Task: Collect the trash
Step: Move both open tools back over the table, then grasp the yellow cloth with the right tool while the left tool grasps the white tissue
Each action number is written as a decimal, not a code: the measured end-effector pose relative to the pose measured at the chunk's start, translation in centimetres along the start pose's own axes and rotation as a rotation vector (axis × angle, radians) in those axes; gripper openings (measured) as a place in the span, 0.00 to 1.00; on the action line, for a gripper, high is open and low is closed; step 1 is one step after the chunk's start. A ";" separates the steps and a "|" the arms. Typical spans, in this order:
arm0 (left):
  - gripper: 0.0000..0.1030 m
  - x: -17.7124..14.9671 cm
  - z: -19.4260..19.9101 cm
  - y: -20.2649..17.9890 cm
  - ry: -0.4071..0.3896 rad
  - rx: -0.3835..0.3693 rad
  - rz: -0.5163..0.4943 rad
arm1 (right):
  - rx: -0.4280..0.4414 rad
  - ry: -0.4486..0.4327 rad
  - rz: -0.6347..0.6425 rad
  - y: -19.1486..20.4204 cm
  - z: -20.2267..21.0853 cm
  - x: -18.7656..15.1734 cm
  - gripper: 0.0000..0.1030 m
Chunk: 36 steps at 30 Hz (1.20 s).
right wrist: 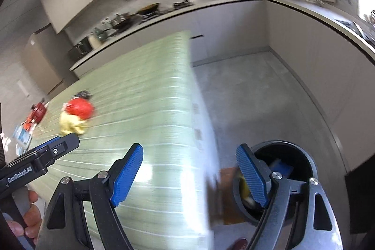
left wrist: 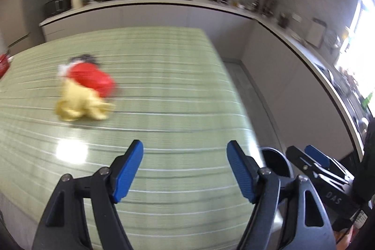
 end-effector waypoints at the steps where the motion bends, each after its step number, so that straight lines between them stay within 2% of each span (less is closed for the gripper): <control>1: 0.74 0.0 0.1 1.2 -0.005 0.007 0.011 | 0.011 -0.001 0.013 1.8 -0.5 0.2 0.81; 7: 0.75 0.3 0.7 11.0 -0.032 0.048 0.092 | 0.058 0.000 0.075 11.5 -3.4 0.3 0.81; 13: 0.75 1.2 0.6 17.2 -0.039 0.089 0.168 | 0.094 0.048 0.140 19.0 -6.9 -0.1 0.81; 21: 0.75 2.2 -0.1 21.6 -0.042 0.131 0.257 | 0.158 0.073 0.262 25.2 -9.8 2.0 0.81; 24: 0.75 3.0 -0.3 22.5 -0.052 0.174 0.245 | 0.204 0.081 0.284 27.2 -11.3 3.2 0.81; 29: 0.75 3.5 -1.3 23.7 -0.047 0.204 0.245 | 0.224 0.104 0.284 29.0 -13.6 4.4 0.81; 36: 0.75 4.4 -2.6 25.8 -0.017 0.185 0.222 | 0.203 0.135 0.303 32.0 -16.3 4.3 0.81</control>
Point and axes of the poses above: each gripper's, at about its wrist camera, not at the fingertips, and z roughly against the way its jaws point, y to its left, x to its top, the point moved 7 cm from there along -z, roughly the way its jaws point, and after that the axes turned 12 degrees about y, right-handed, at the moved point
